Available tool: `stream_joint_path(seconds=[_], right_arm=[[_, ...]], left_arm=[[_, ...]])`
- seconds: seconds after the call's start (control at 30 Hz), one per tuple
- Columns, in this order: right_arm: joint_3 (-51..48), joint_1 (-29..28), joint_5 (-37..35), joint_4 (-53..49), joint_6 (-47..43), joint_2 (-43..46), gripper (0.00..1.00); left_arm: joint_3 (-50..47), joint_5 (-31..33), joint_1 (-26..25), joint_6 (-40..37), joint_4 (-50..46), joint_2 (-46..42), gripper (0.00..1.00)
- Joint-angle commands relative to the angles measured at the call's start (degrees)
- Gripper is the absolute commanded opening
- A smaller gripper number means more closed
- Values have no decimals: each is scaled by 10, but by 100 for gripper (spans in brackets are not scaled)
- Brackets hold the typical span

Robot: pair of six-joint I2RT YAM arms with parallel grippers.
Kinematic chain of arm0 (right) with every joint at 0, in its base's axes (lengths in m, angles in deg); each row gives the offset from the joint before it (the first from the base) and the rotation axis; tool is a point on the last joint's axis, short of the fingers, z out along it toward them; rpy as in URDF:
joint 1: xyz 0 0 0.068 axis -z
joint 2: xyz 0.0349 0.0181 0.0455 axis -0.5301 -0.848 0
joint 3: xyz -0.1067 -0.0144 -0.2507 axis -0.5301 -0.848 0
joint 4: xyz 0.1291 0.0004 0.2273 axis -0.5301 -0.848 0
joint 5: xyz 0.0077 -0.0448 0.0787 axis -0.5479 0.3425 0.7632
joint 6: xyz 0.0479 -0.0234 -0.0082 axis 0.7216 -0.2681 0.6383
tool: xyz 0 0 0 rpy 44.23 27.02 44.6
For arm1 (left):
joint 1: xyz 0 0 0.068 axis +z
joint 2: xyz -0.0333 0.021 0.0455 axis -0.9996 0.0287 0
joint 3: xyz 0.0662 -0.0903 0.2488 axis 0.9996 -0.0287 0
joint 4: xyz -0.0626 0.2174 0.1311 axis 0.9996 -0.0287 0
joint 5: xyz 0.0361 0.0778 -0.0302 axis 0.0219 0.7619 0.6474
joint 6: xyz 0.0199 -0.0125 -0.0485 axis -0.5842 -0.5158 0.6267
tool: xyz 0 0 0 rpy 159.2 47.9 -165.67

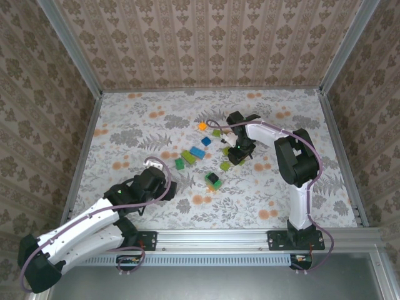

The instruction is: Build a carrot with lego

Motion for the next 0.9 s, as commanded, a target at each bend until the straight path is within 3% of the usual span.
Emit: stream_joint_path(seconds=[0.0, 0.47, 0.87], right_arm=[[10, -7, 3, -16, -1, -18, 50], [21, -8, 4, -5, 2, -31, 50], [17, -6, 20, 0, 24, -6, 36]], left_arm=[[-2, 6, -4, -11, 4, -2, 100], [-1, 8, -5, -11, 4, -2, 100], [-2, 6, -4, -11, 4, -2, 100]])
